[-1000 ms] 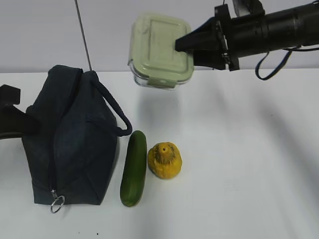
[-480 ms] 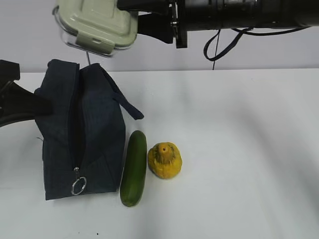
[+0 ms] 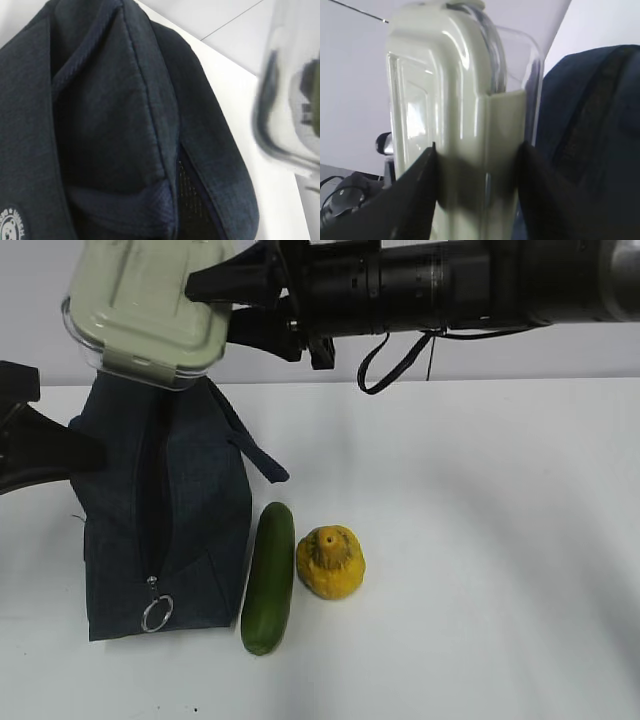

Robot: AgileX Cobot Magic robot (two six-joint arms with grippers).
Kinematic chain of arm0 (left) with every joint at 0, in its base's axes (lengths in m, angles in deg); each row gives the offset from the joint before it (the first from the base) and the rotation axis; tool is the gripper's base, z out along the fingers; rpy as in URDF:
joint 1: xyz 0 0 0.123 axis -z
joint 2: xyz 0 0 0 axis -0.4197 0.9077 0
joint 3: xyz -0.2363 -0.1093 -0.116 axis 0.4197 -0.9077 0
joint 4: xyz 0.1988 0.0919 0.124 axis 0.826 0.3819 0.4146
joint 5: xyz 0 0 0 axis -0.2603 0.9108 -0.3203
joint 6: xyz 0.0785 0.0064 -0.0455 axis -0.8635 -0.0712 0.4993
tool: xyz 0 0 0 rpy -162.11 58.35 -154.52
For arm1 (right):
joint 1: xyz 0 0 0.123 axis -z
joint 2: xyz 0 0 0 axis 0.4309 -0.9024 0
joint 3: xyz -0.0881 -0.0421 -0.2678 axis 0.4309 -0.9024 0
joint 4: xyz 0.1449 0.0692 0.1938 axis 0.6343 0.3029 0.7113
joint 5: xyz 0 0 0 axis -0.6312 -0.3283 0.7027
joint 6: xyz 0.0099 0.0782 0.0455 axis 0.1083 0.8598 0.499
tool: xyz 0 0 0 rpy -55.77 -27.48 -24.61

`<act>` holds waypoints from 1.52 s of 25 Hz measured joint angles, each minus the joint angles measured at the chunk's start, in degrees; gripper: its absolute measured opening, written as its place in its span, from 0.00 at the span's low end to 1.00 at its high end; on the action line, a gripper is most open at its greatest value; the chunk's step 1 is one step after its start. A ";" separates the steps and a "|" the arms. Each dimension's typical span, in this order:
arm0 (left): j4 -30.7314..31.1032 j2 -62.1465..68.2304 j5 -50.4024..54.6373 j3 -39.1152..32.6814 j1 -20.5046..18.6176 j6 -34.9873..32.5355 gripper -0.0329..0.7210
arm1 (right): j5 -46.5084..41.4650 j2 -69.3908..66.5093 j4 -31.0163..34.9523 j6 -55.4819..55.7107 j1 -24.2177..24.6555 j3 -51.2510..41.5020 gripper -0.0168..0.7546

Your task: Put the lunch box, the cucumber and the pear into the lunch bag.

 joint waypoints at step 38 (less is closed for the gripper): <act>5.32 4.77 -1.70 0.11 0.00 -0.23 0.02 | 12.89 -13.11 -32.44 16.29 -7.65 8.02 0.51</act>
